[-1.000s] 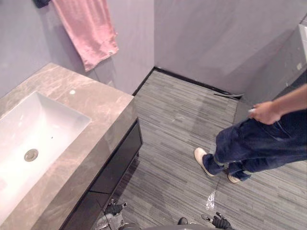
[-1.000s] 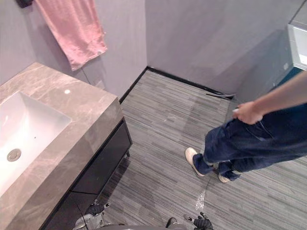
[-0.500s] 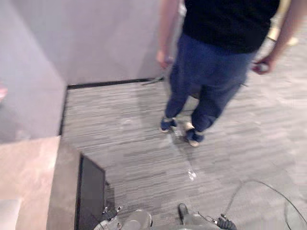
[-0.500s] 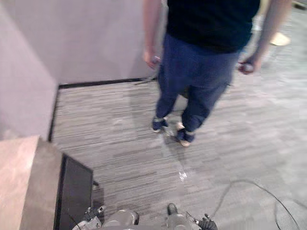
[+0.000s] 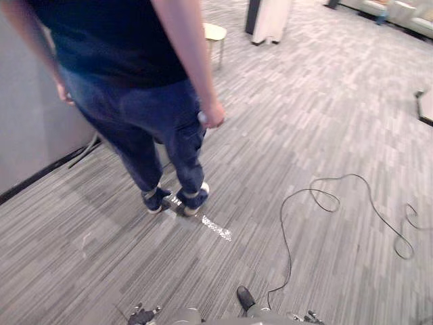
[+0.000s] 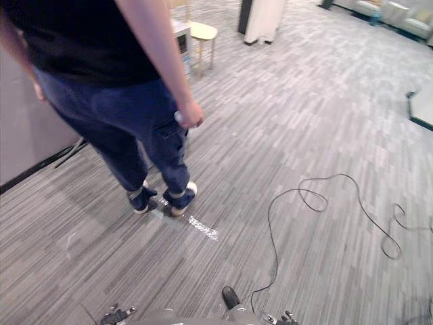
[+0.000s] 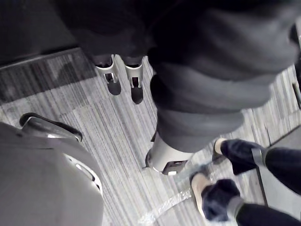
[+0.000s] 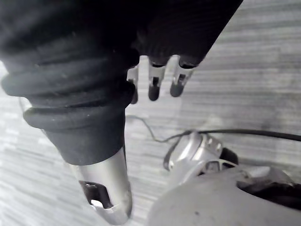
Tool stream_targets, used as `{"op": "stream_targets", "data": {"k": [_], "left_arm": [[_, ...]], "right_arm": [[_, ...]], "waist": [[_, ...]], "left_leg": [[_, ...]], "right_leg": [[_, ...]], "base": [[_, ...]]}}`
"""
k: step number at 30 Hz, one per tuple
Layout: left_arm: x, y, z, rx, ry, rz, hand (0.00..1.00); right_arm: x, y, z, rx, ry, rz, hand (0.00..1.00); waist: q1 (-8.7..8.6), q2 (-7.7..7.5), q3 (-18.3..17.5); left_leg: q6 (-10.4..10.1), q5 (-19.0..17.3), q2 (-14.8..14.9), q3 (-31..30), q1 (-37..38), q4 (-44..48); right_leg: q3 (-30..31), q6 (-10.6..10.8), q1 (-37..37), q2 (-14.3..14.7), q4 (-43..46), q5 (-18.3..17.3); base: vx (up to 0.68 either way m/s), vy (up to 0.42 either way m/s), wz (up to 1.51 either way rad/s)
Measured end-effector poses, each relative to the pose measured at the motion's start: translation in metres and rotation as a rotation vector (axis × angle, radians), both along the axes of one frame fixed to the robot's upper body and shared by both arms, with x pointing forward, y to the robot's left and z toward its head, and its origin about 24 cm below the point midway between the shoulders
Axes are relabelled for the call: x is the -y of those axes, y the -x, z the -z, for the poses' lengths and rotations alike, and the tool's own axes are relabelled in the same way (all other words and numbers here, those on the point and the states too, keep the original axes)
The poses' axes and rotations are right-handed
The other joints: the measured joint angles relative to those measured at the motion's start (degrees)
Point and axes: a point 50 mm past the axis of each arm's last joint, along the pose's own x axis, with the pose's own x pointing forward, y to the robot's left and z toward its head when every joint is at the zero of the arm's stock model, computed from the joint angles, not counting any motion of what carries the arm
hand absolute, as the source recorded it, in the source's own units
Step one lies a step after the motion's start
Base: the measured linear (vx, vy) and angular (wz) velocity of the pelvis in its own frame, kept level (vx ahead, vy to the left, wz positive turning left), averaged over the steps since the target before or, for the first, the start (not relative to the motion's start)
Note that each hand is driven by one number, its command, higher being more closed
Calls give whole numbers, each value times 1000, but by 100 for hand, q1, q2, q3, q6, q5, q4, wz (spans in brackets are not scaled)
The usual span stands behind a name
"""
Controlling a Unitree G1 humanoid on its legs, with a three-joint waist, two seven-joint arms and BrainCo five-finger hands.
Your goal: Organize washtable
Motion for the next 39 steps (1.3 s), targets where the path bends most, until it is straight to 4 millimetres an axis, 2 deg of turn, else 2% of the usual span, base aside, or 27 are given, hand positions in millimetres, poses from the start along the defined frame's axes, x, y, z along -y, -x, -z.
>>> {"op": "stream_targets", "data": {"k": [1,2,3,4,5,8,9,10,11,12,13,14,18,25,27,28,30,31,33,34,35,36,39], "left_arm": [[2,-1,0,3,6,1,0],[7,-7,0,17,17,2,0],[9,-9,0,20,24,-3,0],[13,-9,1,19,41,-18,0],[15,-10,2,18,48,-17,0],[20,-10,3,20,70,11,0],[18,-9,3,15,71,13,0],[16,-7,3,9,69,10,0],[14,-6,3,6,69,3,0],[15,-4,4,-4,81,-21,0],[16,-3,5,-7,90,-30,0],[21,-2,6,-9,103,-34,0],[27,-1,7,-9,126,-52,0],[20,-2,6,1,107,-53,0],[20,-2,5,2,106,-53,0],[20,-3,5,6,104,-52,0],[17,-5,4,18,93,-50,0],[15,-6,3,25,87,-51,0],[17,-8,3,29,84,-27,0],[21,-10,3,29,81,22,0],[23,-12,3,33,78,45,0],[20,-15,2,30,52,106,0],[17,-15,1,27,32,135,0]], "right_arm": [[1,-3,-1,9,3,-8,0],[3,-3,-2,17,6,-10,0],[3,-3,-2,24,9,-8,0],[3,-3,-2,25,10,-6,0],[3,-3,-2,26,11,-7,0],[6,-5,-3,31,19,-14,0],[2,-6,-1,17,2,-27,0],[0,-5,0,7,-4,-27,0],[-1,-7,0,8,-8,-28,0],[-2,-9,1,6,-14,-32,0],[0,-8,1,3,-11,-23,0],[4,-7,0,5,-3,-8,0],[7,-1,1,3,-12,63,0],[-1,5,4,-11,-50,122,0],[0,5,4,-10,-49,135,0],[1,6,4,-10,-48,141,0],[-1,6,4,-11,-55,138,0],[1,7,4,-17,-51,125,0],[5,3,3,-12,-43,110,0],[9,3,3,-9,-30,98,0],[8,4,3,-15,-31,91,0],[7,6,3,-25,-30,69,0],[1,9,5,-39,-47,59,0]], "waist": [[0,51,-35],[-11,121,-41],[-24,135,-39],[-9,120,-34],[-9,113,-33],[-80,137,-45],[-119,108,-49],[-151,69,-60],[-165,30,-54],[-177,-15,-49],[-177,50,-6],[-181,181,55],[-187,241,55],[-179,100,114],[-180,112,122],[-181,113,127],[-168,61,172],[-141,62,201],[-166,170,253],[-179,259,261],[-163,292,246],[-179,233,186],[-180,132,128]], "left_leg": [[-1,-2,194,475,8,-29],[0,0,330,743,71,-171],[21,16,395,932,112,-253],[-10,99,432,1262,280,-402],[-5,129,434,1497,410,-485],[36,153,368,2553,819,-943],[10,226,278,2835,912,-1094],[-7,275,225,2936,917,-1141],[-33,301,168,3045,921,-1160],[-118,390,98,3195,978,-1216],[-188,452,76,3219,1037,-1221],[-235,481,103,3217,1138,-1195],[-342,541,161,3201,1311,-1177],[-383,521,309,3038,1401,-880],[-383,521,314,2766,1291,-691],[-382,521,308,2391,1156,-501],[-389,444,238,1352,810,2],[-381,280,83,356,619,90],[-485,193,95,-621,465,-232],[-611,318,204,-974,393,-686],[-564,390,103,-967,422,-801],[-468,505,-58,-918,427,-1065],[-237,716,-382,-790,584,-1491]], "right_leg": [[-949,-120,-171,-14,55,-140],[-2357,-316,-338,-160,201,-325],[-3022,-369,-354,-272,348,-499],[-3923,-509,-359,-508,819,-868],[-4240,-646,-328,-593,1106,-1012],[-5593,-715,73,-1157,2341,-1830],[-6074,-668,395,-1265,2158,-1868],[-6192,-707,550,-1296,1866,-1743],[-6216,-673,669,-1301,1515,-1692],[-6142,-609,891,-1146,876,-1678],[-5940,-466,1068,-1030,433,-1564],[-5708,-458,1227,-892,79,-1384],[-5274,-524,1444,-674,-434,-1136],[-4663,-632,1557,-500,-688,-961],[-4546,-616,1578,-511,-776,-891],[-4476,-599,1564,-531,-801,-866],[-4390,-578,1537,-608,-809,-841],[-4264,-589,1475,-628,-797,-848],[-4180,-522,1411,-627,-801,-791],[-4159,-412,1345,-618,-801,-739],[-4100,-345,1325,-653,-829,-695],[-3975,-240,1267,-762,-933,-619],[-3746,-151,1166,-1022,-938,-573]], "base": [[-85,48,-147],[-61,59,-144],[-38,85,-153],[-43,57,-129],[-92,32,-171],[-121,-37,-165],[18,-122,-153],[52,-145,-122],[17,-160,-110],[13,-198,-122],[15,-234,-138],[18,-211,-100],[-6,-162,-69],[-45,-50,-42],[-72,23,-28],[-83,9,-14],[-74,-2,-16],[-73,43,-27],[-111,127,-30],[-91,167,-20],[-56,167,-5],[-21,162,1],[2,191,-10]]}}
